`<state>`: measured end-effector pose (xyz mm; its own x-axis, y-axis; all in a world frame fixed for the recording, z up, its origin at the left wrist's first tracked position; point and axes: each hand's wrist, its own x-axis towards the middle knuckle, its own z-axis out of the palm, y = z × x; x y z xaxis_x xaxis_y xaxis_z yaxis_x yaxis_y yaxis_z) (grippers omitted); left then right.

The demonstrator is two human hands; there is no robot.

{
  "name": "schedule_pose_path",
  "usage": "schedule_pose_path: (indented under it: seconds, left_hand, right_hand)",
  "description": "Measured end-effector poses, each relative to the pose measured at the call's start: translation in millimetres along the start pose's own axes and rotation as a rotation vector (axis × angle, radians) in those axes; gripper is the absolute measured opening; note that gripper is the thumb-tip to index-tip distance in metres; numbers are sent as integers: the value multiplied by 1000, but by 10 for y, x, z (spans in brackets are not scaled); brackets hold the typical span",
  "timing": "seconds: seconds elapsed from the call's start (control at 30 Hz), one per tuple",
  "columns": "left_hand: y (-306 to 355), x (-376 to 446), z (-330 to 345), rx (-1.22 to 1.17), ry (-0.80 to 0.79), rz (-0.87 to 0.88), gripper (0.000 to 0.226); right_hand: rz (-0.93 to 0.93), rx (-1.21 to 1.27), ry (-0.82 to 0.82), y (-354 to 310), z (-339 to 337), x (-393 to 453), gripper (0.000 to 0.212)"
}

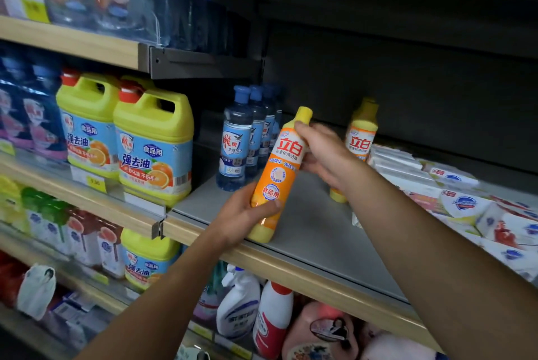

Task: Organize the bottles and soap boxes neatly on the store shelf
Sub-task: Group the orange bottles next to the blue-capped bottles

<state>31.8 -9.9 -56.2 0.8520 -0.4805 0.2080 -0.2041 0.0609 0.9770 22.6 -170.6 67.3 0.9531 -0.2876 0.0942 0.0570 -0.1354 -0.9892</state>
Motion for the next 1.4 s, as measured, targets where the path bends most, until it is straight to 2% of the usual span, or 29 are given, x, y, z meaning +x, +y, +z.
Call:
schedule_pose_path:
  seconds: [0.1, 0.2, 0.3, 0.43, 0.53, 0.6, 0.7, 0.77, 0.87, 0.97, 1.07, 1.2, 1.3, 1.4]
  left_hand:
    - [-1, 15, -55, -201, -51, -117, 78]
    - [-29, 37, -71, -274, -93, -145, 85]
    - [-51, 60, -52, -34, -88, 32, 70]
    - [-75, 66, 57, 319, 61, 196, 84]
    - [-99, 58, 54, 386, 142, 235, 78]
    - [-109, 45, 1, 252, 92, 203, 68]
    - [-84, 43, -66, -191, -9, 28, 50]
    - [-49, 64, -107, -425, -46, -59, 47]
    - [-17, 65, -161, -574, -162, -89, 50]
    - [-33, 77, -196, -612, -218, -52, 52]
    - [-22, 88, -155, -588, -213, -72, 53]
    - [-57, 84, -100, -346, -161, -9, 38]
    - [-54, 77, -76, -157, -164, -5, 53]
    - [-14, 86, -45, -33, -182, -20, 64]
  right_hand:
    - [91, 75, -103, 209, 8, -20, 29]
    - [-9, 70, -45, 304, 6, -31, 28]
    - [-117, -83, 134, 285, 26, -26, 41]
    - [-208, -278, 394, 186, 28, 10, 62]
    - [-218, -284, 377, 179, 53, 21, 60]
    - [-184, -207, 296, 187, 52, 28, 56]
    - [-64, 106, 119, 175, 35, 34, 46]
    - [-18, 288, -2, 212, 22, 38, 38]
    - [36, 442, -129, 320, 17, 45, 36]
    - [69, 468, -168, 377, 15, 66, 29]
    - [58, 319, -100, 389, 25, 118, 32]
    - [129, -52, 113, 438, 93, 195, 47]
    - [143, -255, 214, 505, 111, 254, 59]
    - [120, -453, 247, 464, 136, 282, 62]
